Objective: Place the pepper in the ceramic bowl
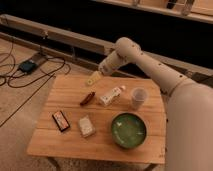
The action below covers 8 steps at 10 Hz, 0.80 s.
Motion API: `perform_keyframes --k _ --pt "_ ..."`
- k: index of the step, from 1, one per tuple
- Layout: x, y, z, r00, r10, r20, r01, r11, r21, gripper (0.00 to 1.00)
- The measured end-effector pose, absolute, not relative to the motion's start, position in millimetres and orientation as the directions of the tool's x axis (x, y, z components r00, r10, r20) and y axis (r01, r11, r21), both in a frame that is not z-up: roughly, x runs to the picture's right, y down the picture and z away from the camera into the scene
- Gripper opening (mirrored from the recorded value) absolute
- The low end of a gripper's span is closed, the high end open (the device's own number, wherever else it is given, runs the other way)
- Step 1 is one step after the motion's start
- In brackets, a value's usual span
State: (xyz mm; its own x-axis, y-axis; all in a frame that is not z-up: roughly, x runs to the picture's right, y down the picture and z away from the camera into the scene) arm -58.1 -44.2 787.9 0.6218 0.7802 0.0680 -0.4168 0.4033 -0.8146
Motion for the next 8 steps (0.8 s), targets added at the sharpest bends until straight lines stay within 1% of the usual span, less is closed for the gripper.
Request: perform_keyframes --k 6,8 --pt "-57 -44 790 0.634 0.77 0.074 -0.415 0.419 -0.808 0.8" --pt "-64 -46 801 0.726 0.676 0.129 -0.366 0.538 -0.759 0.8"
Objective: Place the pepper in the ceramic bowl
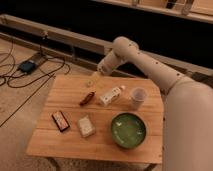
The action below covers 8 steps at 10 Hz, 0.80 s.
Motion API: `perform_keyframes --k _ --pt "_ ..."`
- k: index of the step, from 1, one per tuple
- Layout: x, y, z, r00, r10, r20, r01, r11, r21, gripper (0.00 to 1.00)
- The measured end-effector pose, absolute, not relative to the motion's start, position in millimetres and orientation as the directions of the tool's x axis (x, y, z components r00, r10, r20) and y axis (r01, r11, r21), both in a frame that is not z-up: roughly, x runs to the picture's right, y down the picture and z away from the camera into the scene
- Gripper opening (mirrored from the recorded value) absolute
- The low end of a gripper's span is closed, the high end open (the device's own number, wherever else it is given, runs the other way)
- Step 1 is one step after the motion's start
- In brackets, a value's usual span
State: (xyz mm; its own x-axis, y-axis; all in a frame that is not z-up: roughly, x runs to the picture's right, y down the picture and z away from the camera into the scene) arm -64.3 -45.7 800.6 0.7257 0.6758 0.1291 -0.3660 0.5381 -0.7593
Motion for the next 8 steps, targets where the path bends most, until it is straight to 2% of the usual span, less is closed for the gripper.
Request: perform_keyframes --k 4,8 --pt "-93 -47 829 0.873 0.438 0.215 -0.2 0.723 -0.662 0.8" --pt "-117 -30 867 0.94 0.237 0.245 -0.037 0.786 -0.618 0.8"
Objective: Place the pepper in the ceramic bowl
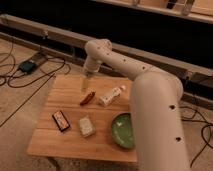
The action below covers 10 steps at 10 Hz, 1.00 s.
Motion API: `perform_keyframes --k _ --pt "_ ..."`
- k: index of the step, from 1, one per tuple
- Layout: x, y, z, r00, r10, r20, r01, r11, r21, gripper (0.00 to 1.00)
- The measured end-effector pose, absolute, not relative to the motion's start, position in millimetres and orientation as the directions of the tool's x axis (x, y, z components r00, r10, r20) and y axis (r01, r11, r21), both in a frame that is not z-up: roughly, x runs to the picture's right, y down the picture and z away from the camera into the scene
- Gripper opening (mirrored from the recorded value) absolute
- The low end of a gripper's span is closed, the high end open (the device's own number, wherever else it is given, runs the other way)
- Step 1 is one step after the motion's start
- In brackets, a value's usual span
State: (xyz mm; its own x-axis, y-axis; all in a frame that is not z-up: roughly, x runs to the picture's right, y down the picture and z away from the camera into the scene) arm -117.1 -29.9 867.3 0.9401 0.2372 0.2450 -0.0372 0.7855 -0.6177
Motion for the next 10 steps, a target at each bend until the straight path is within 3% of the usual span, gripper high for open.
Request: perform_keyframes --k 6,10 --pt "-115 -5 933 0.979 0.1 0.178 0.025 0.808 -0.589 0.8" --pt "-122 16 937 0.983 0.083 0.164 0.031 0.808 -0.589 0.8"
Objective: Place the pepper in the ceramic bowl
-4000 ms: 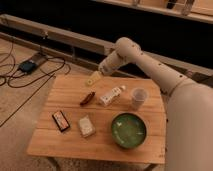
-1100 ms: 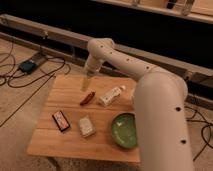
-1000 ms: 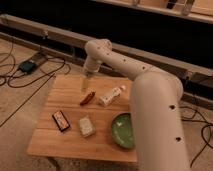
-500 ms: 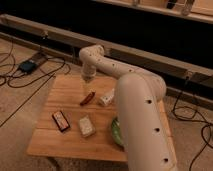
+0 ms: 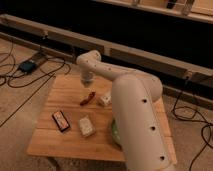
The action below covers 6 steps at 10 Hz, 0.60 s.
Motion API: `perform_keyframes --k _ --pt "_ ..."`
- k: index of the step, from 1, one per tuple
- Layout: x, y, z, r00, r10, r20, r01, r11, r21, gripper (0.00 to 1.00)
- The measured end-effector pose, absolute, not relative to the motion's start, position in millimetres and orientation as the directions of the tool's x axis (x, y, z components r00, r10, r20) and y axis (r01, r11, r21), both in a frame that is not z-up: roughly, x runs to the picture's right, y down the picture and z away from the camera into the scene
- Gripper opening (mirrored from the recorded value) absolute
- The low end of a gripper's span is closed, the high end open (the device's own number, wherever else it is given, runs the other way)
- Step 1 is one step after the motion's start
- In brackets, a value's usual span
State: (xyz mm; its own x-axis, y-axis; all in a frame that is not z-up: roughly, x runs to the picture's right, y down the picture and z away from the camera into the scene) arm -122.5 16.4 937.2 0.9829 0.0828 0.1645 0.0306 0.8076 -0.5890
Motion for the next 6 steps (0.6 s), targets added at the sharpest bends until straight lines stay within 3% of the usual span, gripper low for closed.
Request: perform_keyframes --k 6 --pt "-124 58 940 0.989 0.021 0.147 0.075 0.783 -0.618 0.8"
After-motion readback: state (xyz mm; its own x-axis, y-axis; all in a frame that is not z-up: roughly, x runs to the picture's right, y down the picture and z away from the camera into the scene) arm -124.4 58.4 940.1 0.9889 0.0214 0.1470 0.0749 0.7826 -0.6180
